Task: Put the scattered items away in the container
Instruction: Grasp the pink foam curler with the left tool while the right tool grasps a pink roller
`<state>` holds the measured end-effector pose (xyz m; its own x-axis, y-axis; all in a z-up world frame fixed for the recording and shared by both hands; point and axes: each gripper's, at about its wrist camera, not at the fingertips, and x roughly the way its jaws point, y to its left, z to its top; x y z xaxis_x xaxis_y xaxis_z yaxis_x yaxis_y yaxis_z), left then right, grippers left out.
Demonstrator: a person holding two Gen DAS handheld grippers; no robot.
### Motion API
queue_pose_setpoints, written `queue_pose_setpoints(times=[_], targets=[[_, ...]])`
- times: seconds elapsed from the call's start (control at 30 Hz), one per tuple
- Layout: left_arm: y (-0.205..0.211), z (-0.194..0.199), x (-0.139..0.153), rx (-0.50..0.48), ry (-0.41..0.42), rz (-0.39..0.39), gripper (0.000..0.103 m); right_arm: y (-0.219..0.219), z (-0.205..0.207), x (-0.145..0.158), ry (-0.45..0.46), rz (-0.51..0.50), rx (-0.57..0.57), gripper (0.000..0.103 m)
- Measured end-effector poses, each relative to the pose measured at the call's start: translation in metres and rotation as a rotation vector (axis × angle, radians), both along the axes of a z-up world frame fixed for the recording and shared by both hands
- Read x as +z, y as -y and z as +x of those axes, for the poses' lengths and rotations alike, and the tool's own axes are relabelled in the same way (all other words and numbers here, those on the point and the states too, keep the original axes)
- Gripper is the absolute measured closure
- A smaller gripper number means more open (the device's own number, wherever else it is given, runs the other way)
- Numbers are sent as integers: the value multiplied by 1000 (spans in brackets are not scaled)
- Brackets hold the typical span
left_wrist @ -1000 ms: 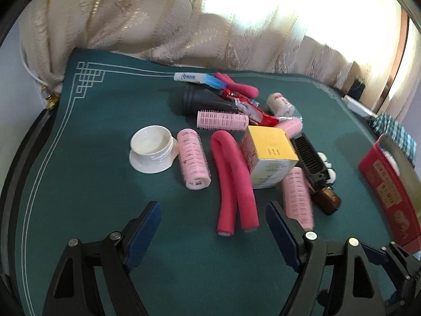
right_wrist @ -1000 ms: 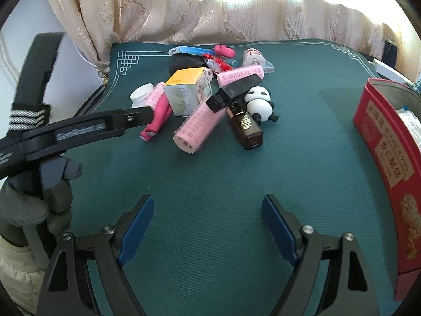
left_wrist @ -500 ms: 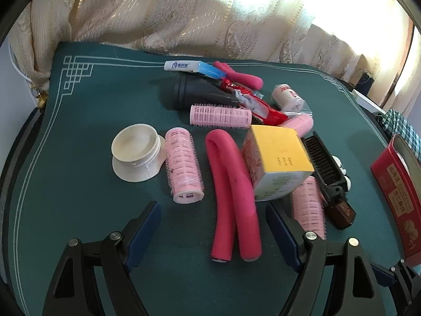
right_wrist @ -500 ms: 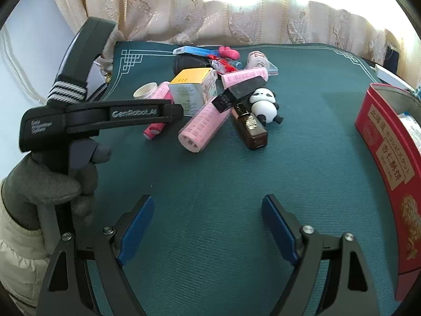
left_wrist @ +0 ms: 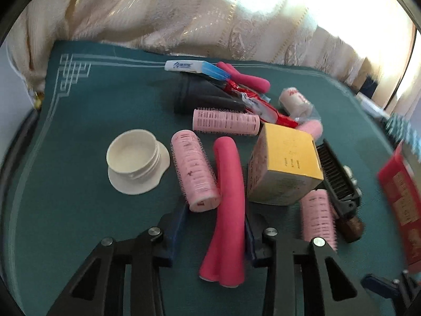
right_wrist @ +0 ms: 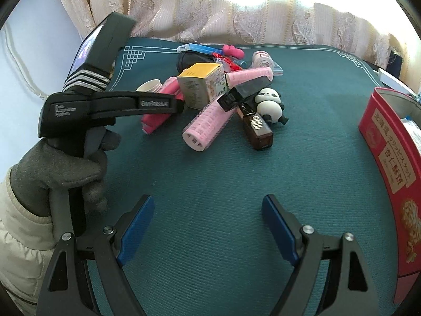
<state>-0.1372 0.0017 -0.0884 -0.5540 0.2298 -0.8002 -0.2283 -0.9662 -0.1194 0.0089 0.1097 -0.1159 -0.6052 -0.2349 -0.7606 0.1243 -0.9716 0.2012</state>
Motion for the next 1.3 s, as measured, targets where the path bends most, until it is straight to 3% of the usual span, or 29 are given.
queue_pose_setpoints(times=[0.3, 0.7, 1.03, 1.13, 1.3], targets=[[34, 31, 10, 36, -11, 72, 66, 4, -29, 4, 37, -76, 19, 16], [73, 67, 16, 72, -39, 176, 66, 11, -83, -3, 37, 5, -34, 17], [92, 66, 12, 109, -36, 207, 66, 6, -88, -2, 10, 66, -55, 43], [94, 66, 10, 116, -32, 204, 66, 10, -87, 0, 5, 71, -29, 58], [89, 66, 7, 108, -26, 187, 66, 22, -82, 2, -14, 86, 22, 68]])
